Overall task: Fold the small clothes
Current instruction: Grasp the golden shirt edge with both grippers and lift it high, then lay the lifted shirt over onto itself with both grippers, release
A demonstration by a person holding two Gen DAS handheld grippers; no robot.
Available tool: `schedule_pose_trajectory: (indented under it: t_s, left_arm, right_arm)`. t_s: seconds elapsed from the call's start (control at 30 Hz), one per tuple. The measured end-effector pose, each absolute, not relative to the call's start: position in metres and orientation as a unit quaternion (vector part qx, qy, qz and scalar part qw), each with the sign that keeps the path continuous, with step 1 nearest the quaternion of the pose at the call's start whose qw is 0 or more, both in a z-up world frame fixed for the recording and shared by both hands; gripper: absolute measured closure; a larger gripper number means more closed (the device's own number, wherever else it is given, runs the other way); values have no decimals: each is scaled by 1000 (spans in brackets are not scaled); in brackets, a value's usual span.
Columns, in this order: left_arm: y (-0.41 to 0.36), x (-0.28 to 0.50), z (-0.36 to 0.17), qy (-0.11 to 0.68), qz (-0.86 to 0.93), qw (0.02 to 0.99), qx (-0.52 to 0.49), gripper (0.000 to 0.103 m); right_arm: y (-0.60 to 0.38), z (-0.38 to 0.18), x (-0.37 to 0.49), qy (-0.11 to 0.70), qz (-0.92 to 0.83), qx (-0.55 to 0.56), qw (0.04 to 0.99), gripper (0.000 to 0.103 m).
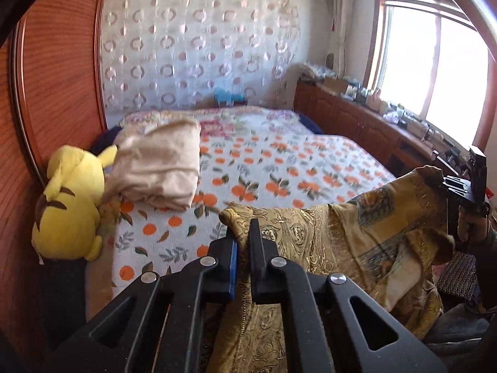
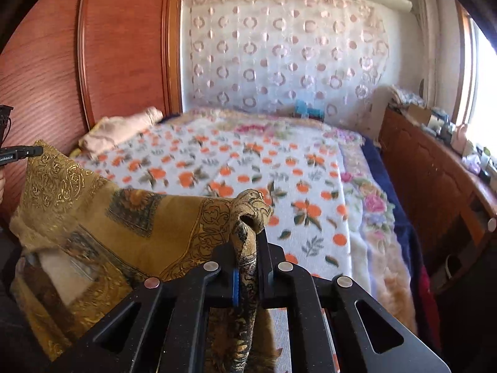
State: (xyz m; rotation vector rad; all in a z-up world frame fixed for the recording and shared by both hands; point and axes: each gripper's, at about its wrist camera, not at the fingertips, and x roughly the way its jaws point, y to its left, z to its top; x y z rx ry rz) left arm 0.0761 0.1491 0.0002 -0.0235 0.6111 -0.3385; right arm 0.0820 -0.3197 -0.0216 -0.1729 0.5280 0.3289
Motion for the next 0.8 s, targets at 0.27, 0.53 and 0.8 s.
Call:
schedule_pose_trajectory:
  t_s: [0.27,0.53,0.8]
  left_arm:
    - [144,29,73,209,-179,961,9,97]
    - [153,17,160,114,-168,979,32,97]
    - [150,87,221,75,-138,986,48,97]
  right_arm:
    - [-326,39,19,180,168,-95,965,96]
    - [-334,126,-27,87,154,-132,975,96]
    - [-338,199,8,29,113,-167,979,96]
